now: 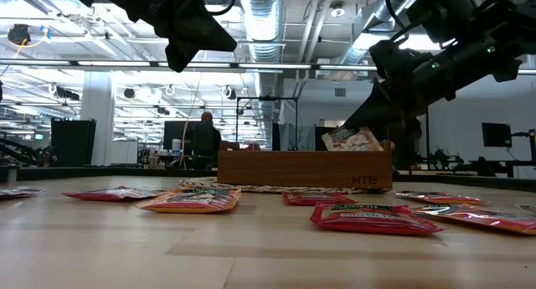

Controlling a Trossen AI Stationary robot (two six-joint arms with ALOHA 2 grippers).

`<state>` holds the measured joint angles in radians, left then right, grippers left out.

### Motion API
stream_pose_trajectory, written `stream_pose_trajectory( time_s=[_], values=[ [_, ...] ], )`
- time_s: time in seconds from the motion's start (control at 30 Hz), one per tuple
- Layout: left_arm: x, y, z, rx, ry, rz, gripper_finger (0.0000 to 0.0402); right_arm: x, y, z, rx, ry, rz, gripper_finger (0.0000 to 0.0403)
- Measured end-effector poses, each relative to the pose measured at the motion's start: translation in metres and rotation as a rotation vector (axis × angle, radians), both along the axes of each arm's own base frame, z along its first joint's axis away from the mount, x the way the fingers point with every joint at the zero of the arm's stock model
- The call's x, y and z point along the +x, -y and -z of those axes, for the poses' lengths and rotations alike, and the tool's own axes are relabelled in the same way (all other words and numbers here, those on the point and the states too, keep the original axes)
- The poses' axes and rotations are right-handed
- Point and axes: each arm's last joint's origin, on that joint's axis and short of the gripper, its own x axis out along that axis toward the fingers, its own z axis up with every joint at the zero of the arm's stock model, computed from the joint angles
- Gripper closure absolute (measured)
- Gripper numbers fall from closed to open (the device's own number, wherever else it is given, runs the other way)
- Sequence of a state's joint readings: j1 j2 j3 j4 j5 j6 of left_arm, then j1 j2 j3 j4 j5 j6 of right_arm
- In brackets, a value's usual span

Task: Pick & Place Tea
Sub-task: Put the brown tea bag into the right section of the wooden organizer

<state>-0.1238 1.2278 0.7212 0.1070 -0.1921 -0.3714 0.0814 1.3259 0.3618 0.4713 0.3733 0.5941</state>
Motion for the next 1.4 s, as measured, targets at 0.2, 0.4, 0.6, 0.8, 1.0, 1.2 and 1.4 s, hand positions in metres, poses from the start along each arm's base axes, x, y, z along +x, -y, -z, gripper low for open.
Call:
stream_pose_trajectory(
  time_s=[0.2, 0.4, 0.6, 0.8, 1.0, 1.2, 1.4],
  values=[
    [0.0, 0.0, 0.0, 0.0, 0.0, 0.0, 0.0402, -0.003, 0.0, -0.01, -0.007, 0.046, 0.015, 0.0402],
    [0.0, 0.0, 0.0, 0.0, 0.0, 0.0, 0.0402, -0.007, -0.006, -0.014, -0.035, 0.052, 0.057, 0.0403],
    [0.0, 0.0, 0.0, 0.008, 0.0, 0.003, 0.0402, -0.01, -0.02, -0.015, -0.087, 0.079, 0.136, 0.0403],
    [0.001, 0.0, -0.001, 0.007, 0.015, 0.002, 0.0402, -0.012, -0.028, -0.014, -0.11, 0.092, 0.189, 0.0403],
    [0.001, 0.0, -0.002, 0.006, 0.022, 0.002, 0.0402, -0.009, -0.031, -0.01, -0.108, 0.103, 0.192, 0.0403],
    [0.001, 0.0, -0.002, 0.0, 0.024, 0.016, 0.0402, -0.002, -0.029, -0.003, -0.11, 0.117, 0.209, 0.0403],
    [0.001, 0.001, -0.002, -0.007, 0.023, 0.033, 0.0402, 0.002, -0.03, 0.004, -0.109, 0.116, 0.218, 0.0403]
  ],
)
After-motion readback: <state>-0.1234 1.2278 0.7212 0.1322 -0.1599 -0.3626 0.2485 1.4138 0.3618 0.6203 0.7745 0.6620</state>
